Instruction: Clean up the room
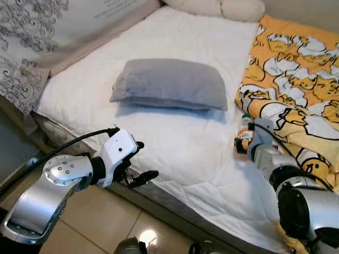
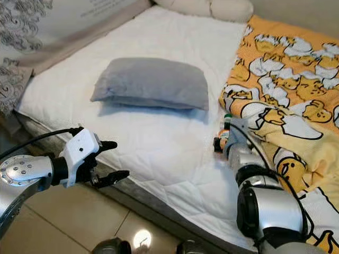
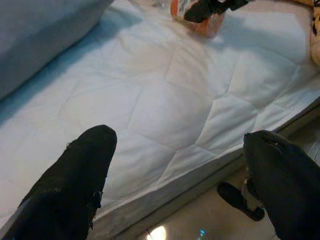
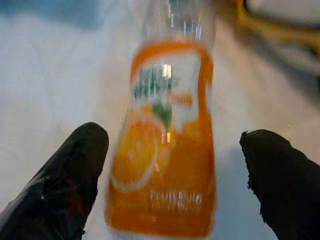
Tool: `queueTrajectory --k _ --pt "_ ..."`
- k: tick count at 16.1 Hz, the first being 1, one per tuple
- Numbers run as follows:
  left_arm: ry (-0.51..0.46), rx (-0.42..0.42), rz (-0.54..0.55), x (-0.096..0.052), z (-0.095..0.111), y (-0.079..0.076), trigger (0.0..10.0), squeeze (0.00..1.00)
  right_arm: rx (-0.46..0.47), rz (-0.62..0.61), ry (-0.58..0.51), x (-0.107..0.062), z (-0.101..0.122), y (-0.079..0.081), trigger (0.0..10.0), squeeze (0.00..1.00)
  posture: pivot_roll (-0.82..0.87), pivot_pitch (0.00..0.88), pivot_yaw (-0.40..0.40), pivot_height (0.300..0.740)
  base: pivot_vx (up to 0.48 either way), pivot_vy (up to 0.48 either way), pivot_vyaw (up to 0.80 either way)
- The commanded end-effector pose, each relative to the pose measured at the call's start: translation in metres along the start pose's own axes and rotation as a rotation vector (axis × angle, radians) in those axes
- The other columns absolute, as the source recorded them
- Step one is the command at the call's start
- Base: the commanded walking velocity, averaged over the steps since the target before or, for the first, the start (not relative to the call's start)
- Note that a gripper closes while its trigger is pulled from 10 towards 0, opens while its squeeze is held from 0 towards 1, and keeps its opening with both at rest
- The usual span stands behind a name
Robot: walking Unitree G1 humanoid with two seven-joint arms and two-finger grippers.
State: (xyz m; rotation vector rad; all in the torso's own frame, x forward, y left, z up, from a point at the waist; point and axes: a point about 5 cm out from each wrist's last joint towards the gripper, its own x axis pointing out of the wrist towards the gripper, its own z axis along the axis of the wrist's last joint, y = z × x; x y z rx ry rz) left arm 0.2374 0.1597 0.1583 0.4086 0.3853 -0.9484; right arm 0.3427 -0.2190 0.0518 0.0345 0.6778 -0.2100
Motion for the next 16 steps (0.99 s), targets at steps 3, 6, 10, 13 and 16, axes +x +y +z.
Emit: queueTrajectory --k 3,6,10,13,16 --pt "0.000 0.008 0.001 -0.0026 0.0039 -0.0013 10.0 0.00 0.057 -0.020 0.041 0.0003 -0.0098 -0.0033 10.0 0.00 0.12 0.146 -0.013 0.740 0.000 0.000 0.00" --pt "-0.002 0.006 -0.002 -0.0024 0.0051 -0.0019 10.0 0.00 0.112 -0.022 0.051 0.0004 -0.0133 -0.0035 4.9 0.00 0.12 0.146 -0.012 0.740 0.000 0.000 0.00" --pt "-0.004 0.004 0.006 -0.0028 0.0053 -0.0001 10.0 0.00 0.135 -0.007 0.036 0.0004 -0.0091 -0.0017 0.0 0.00 0.11 0.125 -0.017 0.740 0.000 0.000 0.00" --pt "-0.007 0.002 0.010 -0.0005 0.0060 -0.0001 10.0 0.00 0.145 0.001 0.035 0.0003 -0.0082 0.0005 0.0 0.00 0.11 0.111 -0.020 0.740 0.000 0.000 0.00" --pt "-0.011 -0.009 0.013 -0.0007 0.0044 0.0008 10.0 0.00 0.152 0.016 0.037 0.0003 -0.0087 0.0034 0.0 0.00 0.10 0.081 -0.022 0.740 0.000 0.000 0.00"
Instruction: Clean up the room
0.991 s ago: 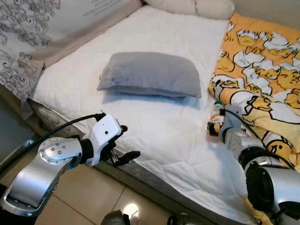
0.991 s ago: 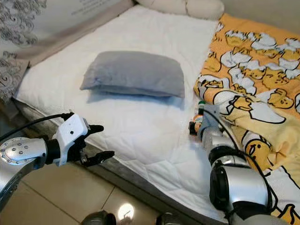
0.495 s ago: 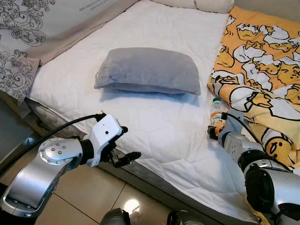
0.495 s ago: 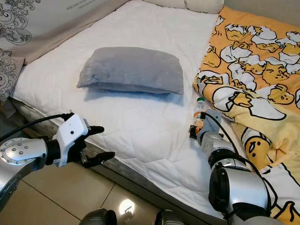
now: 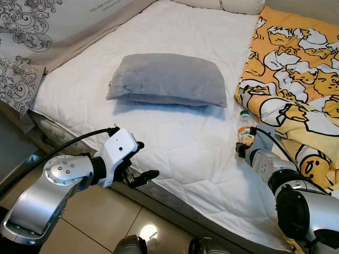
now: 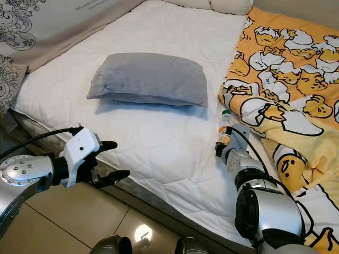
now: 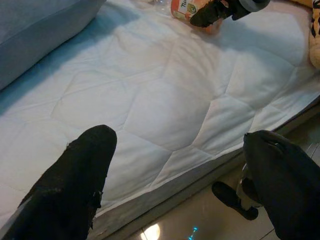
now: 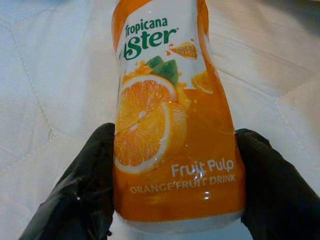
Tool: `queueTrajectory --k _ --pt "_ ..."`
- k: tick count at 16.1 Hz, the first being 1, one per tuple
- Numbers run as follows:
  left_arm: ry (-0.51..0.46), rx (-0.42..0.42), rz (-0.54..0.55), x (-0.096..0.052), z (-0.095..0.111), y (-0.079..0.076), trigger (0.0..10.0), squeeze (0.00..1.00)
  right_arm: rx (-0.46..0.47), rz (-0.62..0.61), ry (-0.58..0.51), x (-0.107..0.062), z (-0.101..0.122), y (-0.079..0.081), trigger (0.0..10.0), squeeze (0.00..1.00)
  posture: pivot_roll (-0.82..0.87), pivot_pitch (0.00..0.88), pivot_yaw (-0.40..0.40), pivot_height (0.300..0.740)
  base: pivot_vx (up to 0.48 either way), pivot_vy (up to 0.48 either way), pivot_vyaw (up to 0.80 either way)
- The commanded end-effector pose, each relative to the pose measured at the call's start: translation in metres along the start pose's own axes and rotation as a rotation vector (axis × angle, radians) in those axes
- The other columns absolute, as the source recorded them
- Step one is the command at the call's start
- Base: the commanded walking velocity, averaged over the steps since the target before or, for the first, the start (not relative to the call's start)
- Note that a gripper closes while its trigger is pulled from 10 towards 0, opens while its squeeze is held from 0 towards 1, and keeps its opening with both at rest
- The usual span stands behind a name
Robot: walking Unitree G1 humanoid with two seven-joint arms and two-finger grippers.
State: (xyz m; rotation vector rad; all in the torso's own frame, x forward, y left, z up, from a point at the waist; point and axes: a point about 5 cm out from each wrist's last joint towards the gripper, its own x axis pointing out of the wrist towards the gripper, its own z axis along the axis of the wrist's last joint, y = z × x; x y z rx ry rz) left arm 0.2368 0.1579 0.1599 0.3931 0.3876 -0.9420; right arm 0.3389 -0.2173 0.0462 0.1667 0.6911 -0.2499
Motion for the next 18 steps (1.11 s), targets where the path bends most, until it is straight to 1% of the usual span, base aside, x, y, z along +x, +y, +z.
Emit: queueTrajectory --k 1,2,3,4,5,7,8,10,11,12,13,14,15,16,17,18 --pt "-0.009 -0.003 0.016 0.001 0.000 0.003 10.0 0.00 0.028 0.011 0.005 0.000 -0.002 0.003 0.0 0.00 0.08 0.052 -0.021 0.740 0.000 0.000 0.00" --pt "-0.016 -0.017 0.024 0.002 -0.002 0.002 10.0 0.00 0.047 0.019 0.001 0.000 -0.002 0.003 0.0 0.00 0.07 0.032 -0.021 0.740 0.000 0.000 0.00" --pt "-0.020 -0.022 0.027 0.002 -0.003 0.002 10.0 0.00 0.055 0.025 0.000 0.000 -0.002 0.004 0.0 0.00 0.07 0.032 -0.021 0.740 0.000 0.000 0.00" --pt "-0.032 -0.040 0.029 0.005 -0.005 -0.001 10.0 0.00 0.087 0.056 -0.003 0.000 -0.004 0.005 0.0 0.00 0.05 0.000 -0.017 0.740 0.000 0.000 0.00" --pt "-0.044 -0.057 0.029 0.007 -0.006 -0.004 10.0 0.00 0.118 0.081 -0.002 0.000 -0.006 0.006 0.0 0.00 0.03 0.000 -0.011 0.740 0.000 0.000 0.00" --pt "-0.062 -0.085 0.038 0.010 -0.008 -0.006 10.0 0.00 0.133 0.117 -0.008 0.000 -0.009 0.004 0.0 0.00 0.00 0.000 0.010 0.740 0.000 0.000 0.00" --pt "-0.081 -0.115 0.056 0.012 -0.009 -0.007 10.0 0.00 0.138 0.150 -0.025 -0.001 -0.011 0.001 0.0 0.00 -0.01 0.000 0.021 0.740 0.000 0.000 0.00" --pt "-0.118 -0.181 0.130 0.014 -0.013 -0.008 10.0 0.00 0.093 0.235 -0.154 -0.012 -0.003 0.000 0.0 0.00 -0.03 0.000 0.037 0.740 0.000 0.000 0.00" --pt "-0.122 -0.200 0.181 0.016 -0.015 -0.007 10.0 0.00 0.096 0.241 -0.256 -0.022 0.006 0.001 4.5 0.00 -0.04 0.000 0.041 0.740 0.000 0.000 0.00" --pt "-0.123 -0.204 0.201 0.016 -0.016 -0.007 10.0 0.00 0.106 0.238 -0.291 -0.026 0.010 0.002 4.5 0.00 -0.04 0.000 0.041 0.740 0.000 0.000 0.00" --pt "-0.116 -0.212 0.264 0.018 -0.020 -0.005 10.0 0.00 0.118 0.242 -0.365 -0.035 0.017 0.004 10.0 0.00 -0.04 0.000 0.042 0.740 0.000 0.000 0.00" --pt "-0.115 -0.223 0.300 0.020 -0.021 -0.004 10.0 0.00 0.096 0.240 -0.409 -0.041 0.020 0.005 10.0 0.00 -0.04 0.000 0.043 0.740 0.000 0.000 0.00" --pt "-0.111 -0.249 0.393 0.022 -0.025 -0.001 10.0 0.00 0.097 0.254 -0.491 -0.055 0.024 0.010 10.0 0.00 -0.05 0.000 0.042 0.740 0.000 0.000 0.80" --pt "-0.113 -0.254 0.427 0.022 -0.026 0.001 10.0 0.00 0.099 0.254 -0.512 -0.060 0.024 0.011 10.0 0.00 -0.05 0.000 0.042 0.740 0.000 0.000 0.80" --pt "-0.123 -0.276 0.504 0.023 -0.026 0.004 10.0 0.00 0.091 0.269 -0.558 -0.070 0.023 0.018 10.0 0.00 -0.05 0.000 0.041 0.740 0.000 0.000 0.80" --pt "-0.126 -0.286 0.550 0.023 -0.027 0.006 10.0 0.00 0.065 0.271 -0.567 -0.076 0.020 0.023 10.0 0.00 -0.05 0.000 0.036 0.740 0.000 0.000 0.80"
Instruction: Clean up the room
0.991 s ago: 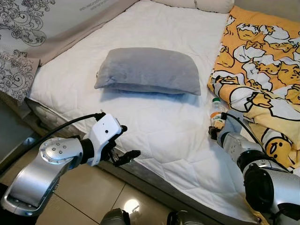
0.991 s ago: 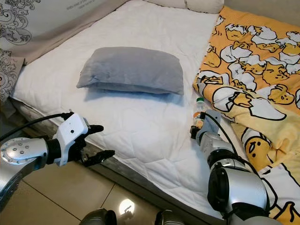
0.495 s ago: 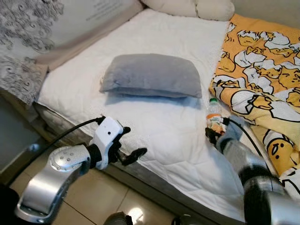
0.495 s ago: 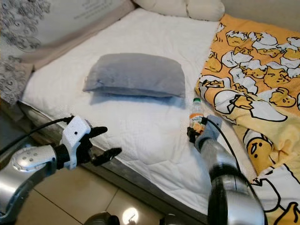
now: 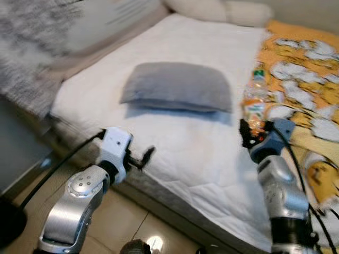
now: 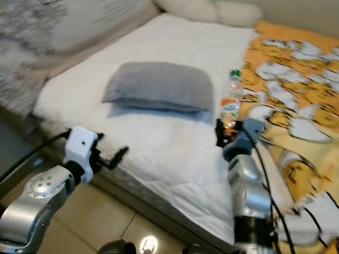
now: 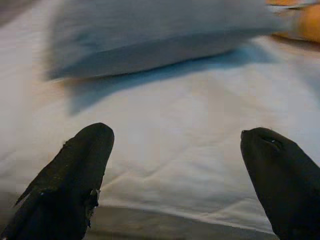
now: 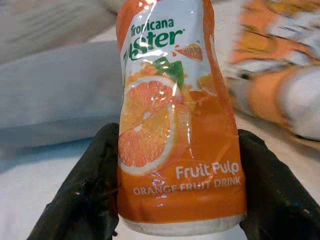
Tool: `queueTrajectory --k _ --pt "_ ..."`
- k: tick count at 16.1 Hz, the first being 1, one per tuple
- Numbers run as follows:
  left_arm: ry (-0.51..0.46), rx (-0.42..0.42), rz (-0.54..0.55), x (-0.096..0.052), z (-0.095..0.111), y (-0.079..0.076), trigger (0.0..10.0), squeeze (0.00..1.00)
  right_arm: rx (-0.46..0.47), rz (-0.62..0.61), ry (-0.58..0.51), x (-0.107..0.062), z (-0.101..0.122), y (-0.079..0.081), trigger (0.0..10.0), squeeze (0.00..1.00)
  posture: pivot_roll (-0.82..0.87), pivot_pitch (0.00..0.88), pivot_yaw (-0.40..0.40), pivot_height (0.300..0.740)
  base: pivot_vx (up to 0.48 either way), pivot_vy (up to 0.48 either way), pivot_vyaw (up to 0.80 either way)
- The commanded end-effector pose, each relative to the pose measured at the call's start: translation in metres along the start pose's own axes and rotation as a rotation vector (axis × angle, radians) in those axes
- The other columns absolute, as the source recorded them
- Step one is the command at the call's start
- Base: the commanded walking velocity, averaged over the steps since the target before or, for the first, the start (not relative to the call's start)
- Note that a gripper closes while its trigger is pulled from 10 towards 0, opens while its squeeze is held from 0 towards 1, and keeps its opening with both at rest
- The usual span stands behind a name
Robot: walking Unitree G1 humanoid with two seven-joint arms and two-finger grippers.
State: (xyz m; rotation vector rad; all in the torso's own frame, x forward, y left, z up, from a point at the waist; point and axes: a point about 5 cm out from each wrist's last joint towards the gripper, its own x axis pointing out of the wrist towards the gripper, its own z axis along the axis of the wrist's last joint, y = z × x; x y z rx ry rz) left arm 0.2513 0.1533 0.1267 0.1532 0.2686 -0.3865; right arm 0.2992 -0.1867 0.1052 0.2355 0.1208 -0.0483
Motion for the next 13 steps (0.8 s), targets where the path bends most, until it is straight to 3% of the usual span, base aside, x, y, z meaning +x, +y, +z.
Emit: queueTrajectory --k 1,3,6,10,13 --pt "-0.001 0.013 0.051 0.001 -0.001 0.006 10.0 0.00 -0.041 0.041 -0.014 -0.002 0.003 0.010 10.0 0.00 -0.05 0.000 0.032 0.740 0.000 0.000 0.80" --pt "-0.014 0.014 0.099 0.005 0.001 0.013 10.0 0.00 -0.082 0.028 -0.001 -0.006 -0.004 0.018 10.0 0.00 -0.04 0.000 0.032 0.740 0.000 0.000 0.80" --pt "0.002 0.002 0.189 0.006 -0.004 0.025 10.0 0.00 -0.045 0.036 0.009 -0.010 -0.008 0.030 10.0 0.00 -0.03 0.000 0.032 0.740 0.000 0.000 0.80" --pt "0.016 -0.002 0.192 0.008 -0.007 0.028 10.0 0.00 -0.050 0.093 0.022 -0.013 -0.008 0.043 10.0 0.00 -0.06 0.000 0.046 0.740 0.000 0.000 0.80" --pt "-0.007 0.001 0.209 0.010 -0.003 0.031 10.0 0.00 0.043 0.087 0.050 -0.009 -0.012 0.042 10.0 0.00 -0.04 0.000 0.030 0.740 0.000 0.000 0.80"
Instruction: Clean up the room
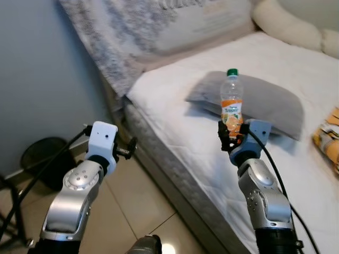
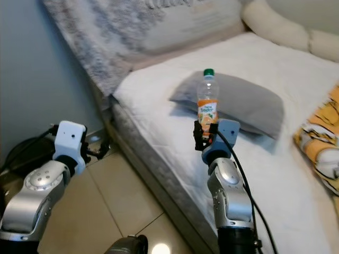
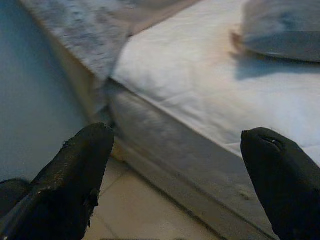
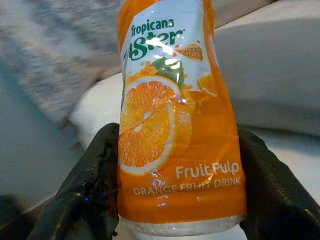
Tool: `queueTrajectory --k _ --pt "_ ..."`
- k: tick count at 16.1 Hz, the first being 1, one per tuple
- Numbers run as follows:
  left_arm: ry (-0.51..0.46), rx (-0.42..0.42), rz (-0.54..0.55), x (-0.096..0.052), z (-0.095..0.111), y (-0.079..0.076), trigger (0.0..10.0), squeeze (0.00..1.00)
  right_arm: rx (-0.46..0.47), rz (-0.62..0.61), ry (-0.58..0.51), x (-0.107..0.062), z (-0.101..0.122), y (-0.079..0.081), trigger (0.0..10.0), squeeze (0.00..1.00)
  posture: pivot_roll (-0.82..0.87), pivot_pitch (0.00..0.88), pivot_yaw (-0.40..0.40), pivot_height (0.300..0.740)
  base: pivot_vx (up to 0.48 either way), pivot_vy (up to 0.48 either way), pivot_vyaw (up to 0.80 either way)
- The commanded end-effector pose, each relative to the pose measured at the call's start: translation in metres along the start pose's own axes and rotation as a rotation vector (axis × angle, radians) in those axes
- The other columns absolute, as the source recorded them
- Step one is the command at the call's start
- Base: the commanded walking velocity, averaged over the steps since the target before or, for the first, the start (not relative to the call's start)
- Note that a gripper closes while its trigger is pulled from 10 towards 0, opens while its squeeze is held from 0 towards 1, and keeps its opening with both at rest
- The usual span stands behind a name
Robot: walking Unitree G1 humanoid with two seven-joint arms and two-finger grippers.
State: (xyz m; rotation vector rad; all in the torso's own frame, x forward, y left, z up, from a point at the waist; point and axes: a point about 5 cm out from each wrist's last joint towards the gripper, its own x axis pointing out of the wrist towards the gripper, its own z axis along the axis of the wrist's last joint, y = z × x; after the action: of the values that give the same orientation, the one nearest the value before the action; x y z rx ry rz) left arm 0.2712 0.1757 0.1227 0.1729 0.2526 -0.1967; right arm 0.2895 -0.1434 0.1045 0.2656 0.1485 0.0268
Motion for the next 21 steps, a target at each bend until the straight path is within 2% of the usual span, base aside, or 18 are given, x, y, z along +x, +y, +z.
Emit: queueTrajectory --k 1,2,4,8,10,13,14,16,18,21 --pt "-0.007 0.005 0.018 0.000 0.001 0.003 10.0 0.00 0.018 0.014 0.013 0.002 0.000 0.001 10.0 0.00 -0.04 0.000 0.030 0.740 0.000 0.000 0.80" --pt "0.000 -0.050 0.042 0.000 0.001 0.005 10.0 0.00 0.024 0.041 0.037 0.004 -0.003 0.005 10.0 0.00 -0.03 0.000 0.022 0.740 0.000 0.000 0.80" --pt "-0.005 -0.091 0.062 0.001 0.004 0.008 10.0 0.00 0.018 0.062 0.051 0.009 -0.005 0.011 10.0 0.00 -0.02 0.000 0.015 0.740 0.000 0.000 0.80" --pt "-0.009 -0.081 0.104 0.005 0.004 0.014 10.0 0.00 0.017 0.063 0.070 0.013 -0.007 0.012 10.0 0.00 -0.01 0.000 0.013 0.740 0.000 0.000 0.80" --pt "-0.026 -0.115 0.151 0.006 0.009 0.020 10.0 0.00 0.008 0.048 0.068 0.014 -0.006 0.009 10.0 0.00 -0.02 0.000 0.005 0.740 0.000 0.000 0.80" --pt "-0.023 -0.126 0.143 0.007 0.011 0.021 10.0 0.00 -0.005 0.045 0.069 0.014 -0.005 0.007 10.0 0.00 -0.03 0.000 0.008 0.740 0.000 0.000 0.80" --pt "-0.028 -0.157 0.123 0.006 0.009 0.019 10.0 0.00 -0.005 0.039 0.063 0.014 -0.004 0.007 10.0 0.00 -0.03 0.000 0.007 0.740 0.000 0.000 0.00" --pt "-0.024 -0.095 0.133 0.007 0.007 0.017 10.0 0.00 -0.006 0.036 0.061 0.016 -0.003 0.007 10.0 0.00 -0.03 0.000 0.010 0.740 0.000 0.000 0.00" --pt "-0.042 -0.073 0.125 0.010 0.012 0.016 10.0 0.00 -0.061 0.052 0.049 0.019 0.000 0.012 10.0 0.00 -0.02 0.000 0.006 0.740 0.000 0.000 0.00" --pt "-0.051 -0.027 0.106 0.009 0.015 0.017 10.0 0.00 -0.061 0.032 0.062 0.019 -0.004 0.009 10.0 0.00 -0.02 0.000 0.009 0.740 0.000 0.000 0.00"
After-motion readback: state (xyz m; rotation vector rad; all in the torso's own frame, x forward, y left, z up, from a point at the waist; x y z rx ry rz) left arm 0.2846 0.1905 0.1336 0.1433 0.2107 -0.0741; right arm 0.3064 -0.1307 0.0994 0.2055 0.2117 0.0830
